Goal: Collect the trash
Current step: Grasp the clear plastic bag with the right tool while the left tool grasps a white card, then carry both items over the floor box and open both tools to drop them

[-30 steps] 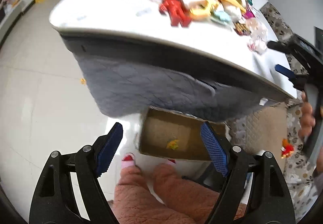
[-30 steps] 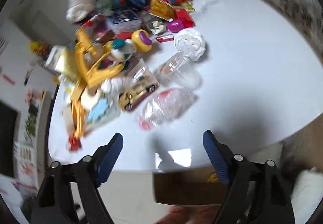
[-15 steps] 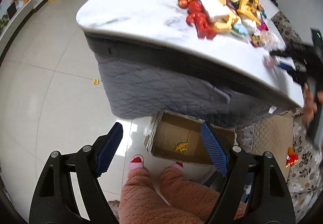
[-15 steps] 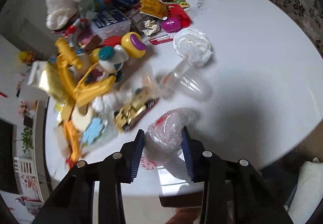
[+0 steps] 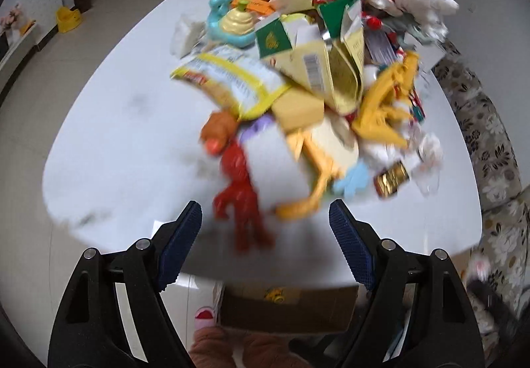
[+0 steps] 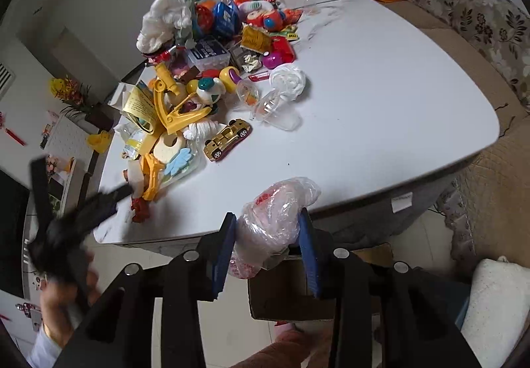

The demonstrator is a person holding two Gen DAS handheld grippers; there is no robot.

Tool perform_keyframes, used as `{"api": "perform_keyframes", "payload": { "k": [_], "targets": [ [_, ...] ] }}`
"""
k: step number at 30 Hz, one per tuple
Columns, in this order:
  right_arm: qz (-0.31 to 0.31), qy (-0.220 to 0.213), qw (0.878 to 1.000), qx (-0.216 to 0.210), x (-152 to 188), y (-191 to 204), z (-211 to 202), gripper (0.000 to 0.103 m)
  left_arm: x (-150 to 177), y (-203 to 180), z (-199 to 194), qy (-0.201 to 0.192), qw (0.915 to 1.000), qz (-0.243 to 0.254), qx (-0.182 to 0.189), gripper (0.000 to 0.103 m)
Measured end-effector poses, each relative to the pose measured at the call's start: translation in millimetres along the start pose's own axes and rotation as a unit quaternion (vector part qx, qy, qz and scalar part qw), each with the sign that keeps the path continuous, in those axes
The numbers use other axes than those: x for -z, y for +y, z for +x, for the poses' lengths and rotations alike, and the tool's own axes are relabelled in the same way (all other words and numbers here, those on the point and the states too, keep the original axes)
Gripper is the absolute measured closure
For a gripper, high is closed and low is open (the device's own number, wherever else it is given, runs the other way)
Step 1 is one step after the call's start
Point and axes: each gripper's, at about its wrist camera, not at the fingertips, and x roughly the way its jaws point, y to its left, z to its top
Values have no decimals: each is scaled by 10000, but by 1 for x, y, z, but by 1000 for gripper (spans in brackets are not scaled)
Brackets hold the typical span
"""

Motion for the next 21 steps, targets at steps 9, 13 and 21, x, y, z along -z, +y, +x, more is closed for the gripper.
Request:
{"api": "perform_keyframes", "payload": {
  "k": [9,13,21],
  "targets": [
    [-16,-57,10000,-38,13,0,-13,65,-20,8,25,133,9996,-150,178,57],
    [-39,-26,9999,-91,10,4,-9,65,-25,10,8,42,9983,-172,559,72],
    [-194,-1,9995,-239,0,21,-2,65,-22,19,-33,-317,9950,-177,931,72]
  ]
}}
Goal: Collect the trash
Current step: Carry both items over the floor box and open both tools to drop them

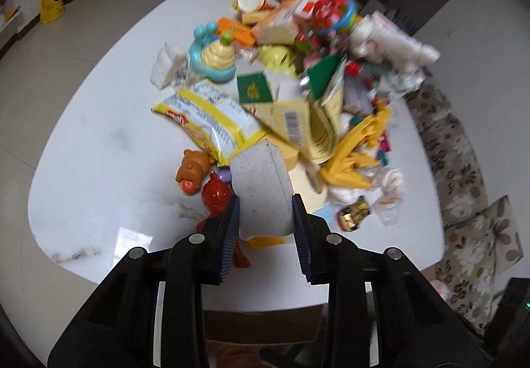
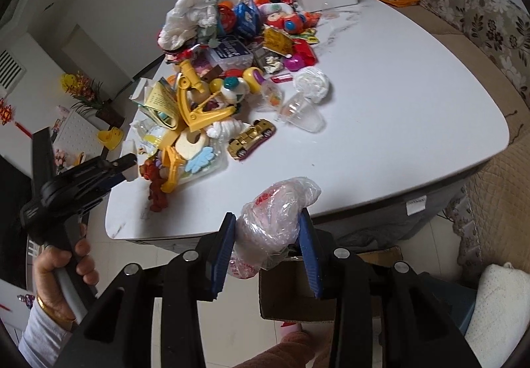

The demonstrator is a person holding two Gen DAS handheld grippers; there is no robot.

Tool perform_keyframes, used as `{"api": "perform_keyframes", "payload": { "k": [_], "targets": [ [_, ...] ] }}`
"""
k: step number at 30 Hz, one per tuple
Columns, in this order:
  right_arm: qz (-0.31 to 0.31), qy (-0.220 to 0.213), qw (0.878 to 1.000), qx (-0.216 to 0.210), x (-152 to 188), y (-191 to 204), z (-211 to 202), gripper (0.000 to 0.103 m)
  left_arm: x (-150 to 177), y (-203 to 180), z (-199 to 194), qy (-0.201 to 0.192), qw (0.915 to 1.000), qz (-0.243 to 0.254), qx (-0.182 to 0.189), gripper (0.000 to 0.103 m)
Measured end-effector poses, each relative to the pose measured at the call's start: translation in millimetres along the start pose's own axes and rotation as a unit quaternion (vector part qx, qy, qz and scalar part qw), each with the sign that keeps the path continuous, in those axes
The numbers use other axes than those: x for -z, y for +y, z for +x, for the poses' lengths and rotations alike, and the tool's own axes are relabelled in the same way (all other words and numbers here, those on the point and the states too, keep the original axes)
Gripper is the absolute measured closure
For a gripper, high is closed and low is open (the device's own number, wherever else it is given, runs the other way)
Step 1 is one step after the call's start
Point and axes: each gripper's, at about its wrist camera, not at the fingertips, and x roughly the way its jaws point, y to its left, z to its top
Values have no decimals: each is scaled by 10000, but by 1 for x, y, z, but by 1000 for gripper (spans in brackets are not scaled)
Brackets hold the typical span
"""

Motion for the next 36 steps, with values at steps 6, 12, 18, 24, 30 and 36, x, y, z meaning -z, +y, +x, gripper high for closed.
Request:
{"api": "perform_keyframes", "payload": {
  "k": [6,12,18,24,30,36],
  "targets": [
    [-275,-24,9996,61,0,10,-2,65,27,-18,-38,-134,9977,642,173,72],
    [-467,145,9983,304,16,-1,0,65,95,-28,-36,438,9914,1220,192,72],
    [-215,807,9941,691,56,-47,37,65,163,-11,33,1621,9809,1078,-10,72],
    [3,1669,9811,981,113,-95,109,65,226,6,130,2651,9584,956,-444,72],
    [180,2218,9661,1309,156,-137,192,62,270,17,210,3158,9382,1096,-901,68],
    [536,2547,9504,1704,170,-178,245,25,291,46,264,3619,9204,616,-1349,36]
  ]
}}
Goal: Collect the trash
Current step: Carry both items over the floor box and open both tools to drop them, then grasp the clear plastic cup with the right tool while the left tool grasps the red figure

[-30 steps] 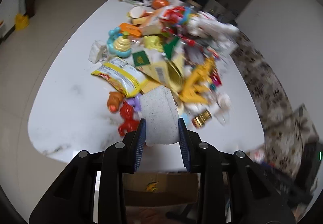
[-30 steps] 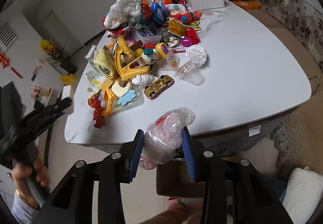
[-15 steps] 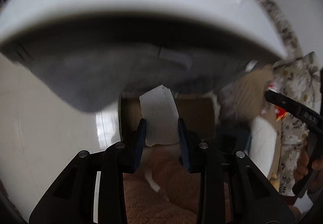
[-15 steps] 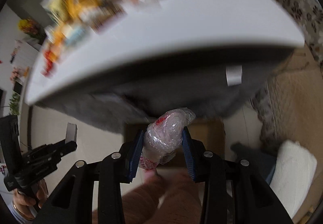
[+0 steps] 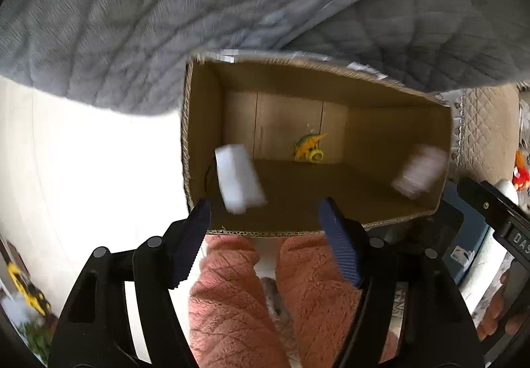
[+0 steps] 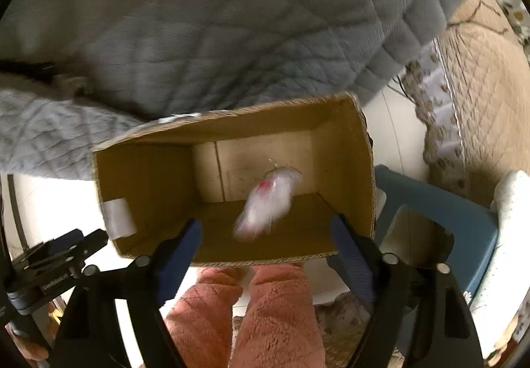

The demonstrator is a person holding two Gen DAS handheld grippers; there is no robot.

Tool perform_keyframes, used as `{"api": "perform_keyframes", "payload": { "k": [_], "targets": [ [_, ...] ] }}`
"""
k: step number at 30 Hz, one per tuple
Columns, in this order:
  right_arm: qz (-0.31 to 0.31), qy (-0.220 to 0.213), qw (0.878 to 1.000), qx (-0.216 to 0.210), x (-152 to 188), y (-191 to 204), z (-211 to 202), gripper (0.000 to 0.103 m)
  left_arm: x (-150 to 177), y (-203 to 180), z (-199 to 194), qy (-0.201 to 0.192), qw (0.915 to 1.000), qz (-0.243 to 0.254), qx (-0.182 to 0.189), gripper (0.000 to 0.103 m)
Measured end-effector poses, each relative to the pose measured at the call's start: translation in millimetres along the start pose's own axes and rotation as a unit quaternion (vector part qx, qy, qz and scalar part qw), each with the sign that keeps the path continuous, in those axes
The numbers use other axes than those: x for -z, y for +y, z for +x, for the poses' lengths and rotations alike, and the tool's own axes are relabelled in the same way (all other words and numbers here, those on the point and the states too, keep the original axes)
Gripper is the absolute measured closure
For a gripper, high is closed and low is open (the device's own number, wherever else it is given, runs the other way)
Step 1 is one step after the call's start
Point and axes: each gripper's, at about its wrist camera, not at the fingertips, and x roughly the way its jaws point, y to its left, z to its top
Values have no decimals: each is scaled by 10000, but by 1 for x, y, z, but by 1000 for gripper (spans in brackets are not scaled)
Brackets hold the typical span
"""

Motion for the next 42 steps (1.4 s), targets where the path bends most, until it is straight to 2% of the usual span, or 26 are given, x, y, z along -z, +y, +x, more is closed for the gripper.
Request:
{"api": "perform_keyframes", "payload": {
  "k": [2,6,8,11,13,16,20,22,24,28,31,35,36,38,42],
  "targets": [
    [5,85,9998,164,-1,-2,6,25,-3,3,6,154,9998,-124,3,35],
    [-112,118,9998,107,-1,-5,0,25,1,6,-4,145,9997,-195,-32,33],
    [-168,85,9998,58,0,-4,-14,25,4,7,-14,134,9997,-191,3,33],
    [-242,-111,9994,-232,3,1,-49,25,14,7,-43,61,9999,-113,103,33],
    [-344,-320,9980,-430,6,10,-82,25,25,4,-73,-69,9997,50,231,33],
    [-473,-867,9911,-891,6,22,-150,23,40,-1,-116,-241,9989,308,251,33],
    [-559,-1891,9681,-1545,-8,38,-247,20,63,2,-175,-831,9954,411,255,33],
    [-699,-2408,9550,-1585,-24,48,-281,17,73,8,-198,-1099,9932,315,210,33],
    [-835,-2702,9486,-1420,-43,58,-296,16,78,10,-211,-1241,9918,156,262,33],
    [-907,-2666,9539,-1034,-95,76,-294,17,89,29,-230,-1511,9877,-207,351,33],
    [-935,-2610,9575,-794,-125,85,-282,27,98,40,-240,-1678,9849,-358,241,33],
    [-1004,-2522,9591,-805,-152,96,-276,37,113,55,-259,-1893,9796,-634,219,32],
    [-1087,-2526,9581,-807,-156,99,-276,43,117,57,-265,-1961,9781,-663,214,32],
    [-1255,-2444,9583,-781,-160,106,-274,67,121,60,-276,-2162,9735,-712,227,32],
    [-1356,-2429,9562,-913,-154,104,-278,70,115,60,-301,-2630,9612,-728,397,32]
  ]
}}
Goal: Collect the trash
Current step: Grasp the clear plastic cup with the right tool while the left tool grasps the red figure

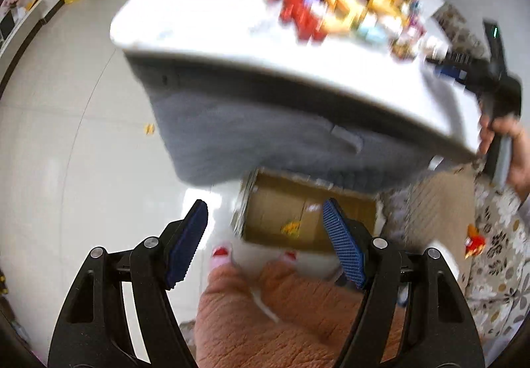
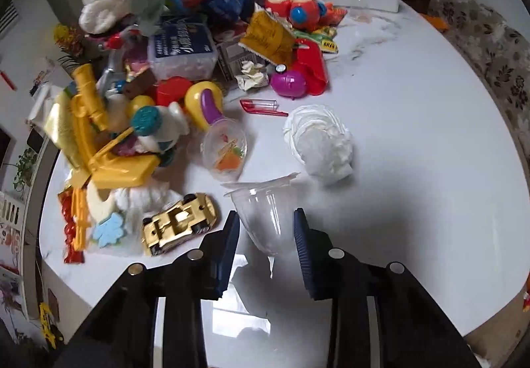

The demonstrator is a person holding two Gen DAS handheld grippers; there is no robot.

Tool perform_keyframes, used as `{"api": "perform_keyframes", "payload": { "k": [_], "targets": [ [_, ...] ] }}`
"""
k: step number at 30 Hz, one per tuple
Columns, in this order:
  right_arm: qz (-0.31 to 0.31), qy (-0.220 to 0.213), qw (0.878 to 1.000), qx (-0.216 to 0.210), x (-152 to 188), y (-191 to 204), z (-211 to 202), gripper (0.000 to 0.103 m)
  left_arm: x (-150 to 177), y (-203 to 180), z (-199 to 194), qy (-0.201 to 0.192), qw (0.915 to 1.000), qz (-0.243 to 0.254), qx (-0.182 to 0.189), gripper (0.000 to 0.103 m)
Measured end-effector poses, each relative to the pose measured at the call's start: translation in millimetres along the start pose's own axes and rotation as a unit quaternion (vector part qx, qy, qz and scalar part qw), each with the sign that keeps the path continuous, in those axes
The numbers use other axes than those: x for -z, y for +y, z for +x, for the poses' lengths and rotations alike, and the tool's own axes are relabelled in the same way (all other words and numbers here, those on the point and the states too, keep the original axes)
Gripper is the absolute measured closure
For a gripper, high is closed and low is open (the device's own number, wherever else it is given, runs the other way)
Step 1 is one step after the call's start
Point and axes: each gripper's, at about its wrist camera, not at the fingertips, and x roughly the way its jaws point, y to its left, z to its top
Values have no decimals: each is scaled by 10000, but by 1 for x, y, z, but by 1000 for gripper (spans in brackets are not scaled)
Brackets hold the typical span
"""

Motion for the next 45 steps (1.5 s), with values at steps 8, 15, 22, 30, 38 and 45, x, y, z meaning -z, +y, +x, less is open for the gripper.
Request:
{"api": "perform_keyframes", "payload": {
  "k": [8,15,22,30,38,45],
  "targets": [
    [446,-404,9945,-860,38,-3,-73,70,-67,-24,-10,-656,9970,392,86,32],
    [748,-640,9871,-1266,73,4,-123,70,-128,-25,32,-654,9975,222,-140,32],
    [961,-705,9858,-1180,91,-4,-141,70,-150,-35,74,-280,9951,789,-528,32],
    [1225,-608,9848,-1071,98,-12,-136,70,-154,-38,76,-343,9872,1433,-608,56],
    [1020,-546,9850,-1282,92,10,-133,70,-147,13,32,-553,9962,655,152,57],
    [743,-371,9842,-1561,88,39,-127,71,-113,4,-23,-837,9902,927,630,57]
  ]
}}
